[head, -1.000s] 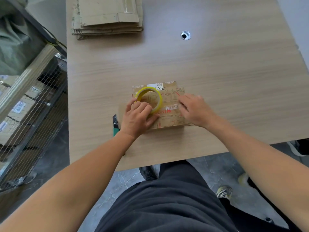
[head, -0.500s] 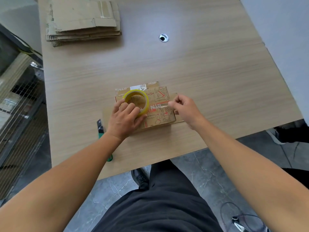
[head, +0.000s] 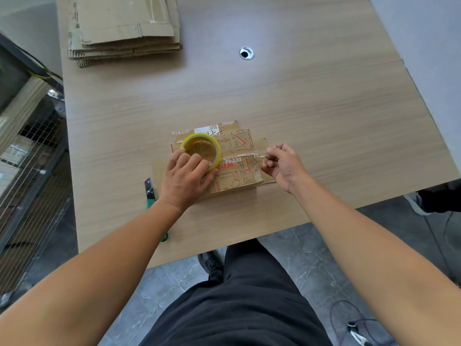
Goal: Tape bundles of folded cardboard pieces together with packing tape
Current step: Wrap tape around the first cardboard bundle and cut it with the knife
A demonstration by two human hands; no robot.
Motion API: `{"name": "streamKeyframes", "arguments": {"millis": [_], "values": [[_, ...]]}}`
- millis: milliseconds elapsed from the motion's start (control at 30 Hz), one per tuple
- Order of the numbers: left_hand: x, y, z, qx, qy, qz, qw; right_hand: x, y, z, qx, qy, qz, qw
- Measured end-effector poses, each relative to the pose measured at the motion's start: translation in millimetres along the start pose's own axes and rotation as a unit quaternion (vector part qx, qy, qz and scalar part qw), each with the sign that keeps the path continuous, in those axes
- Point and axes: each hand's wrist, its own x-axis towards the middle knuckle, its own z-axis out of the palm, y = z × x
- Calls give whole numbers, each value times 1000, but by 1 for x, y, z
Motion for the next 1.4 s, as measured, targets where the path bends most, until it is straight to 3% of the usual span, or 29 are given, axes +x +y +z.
{"name": "streamKeyframes", "arguments": {"millis": [233, 367, 467, 500, 567, 633, 700, 767, 867, 1033, 1100, 1233, 1400], "values": [[-4, -2, 7, -3, -8, -10, 1000, 19, 22, 1, -26, 1, -13, 1000], [-4, 0, 8, -9, -10, -13, 1000, 21, 35, 5, -158, -8, -9, 987], [-4, 0, 7, -4, -16, -22, 1000, 23, 32, 7, -320, 1, 9, 947], [-4, 1, 7, -3, -19, -25, 1000, 24, 28, 6, -378, 30, -20, 925], [-3, 1, 8, -9, -27, -24, 999, 22, 20, 11, -411, 101, -158, 892], [-2, 1, 8, -14, -29, -25, 999, 15, 21, 27, -417, 49, -247, 873], [0, 2, 7, -16, -30, -29, 999, 9, 35, 45, -511, -35, -248, 822], [4, 1, 4, -22, -42, -16, 999, 6, 46, 51, -583, -21, -250, 773], [14, -17, -5, -58, -72, 43, 995, 7, 47, 51, -612, 17, -240, 753], [55, -57, -43, -147, -158, 123, 969, 6, 50, 52, -616, 9, -228, 754], [70, -73, -61, -140, -221, 92, 961, 6, 48, 53, -616, 4, -227, 755], [65, -97, -87, -106, -335, -45, 935, 5, 47, 54, -609, -10, -235, 757], [26, -89, -94, -103, -385, -168, 902, 0, 47, 56, -595, -14, -269, 758]]}}
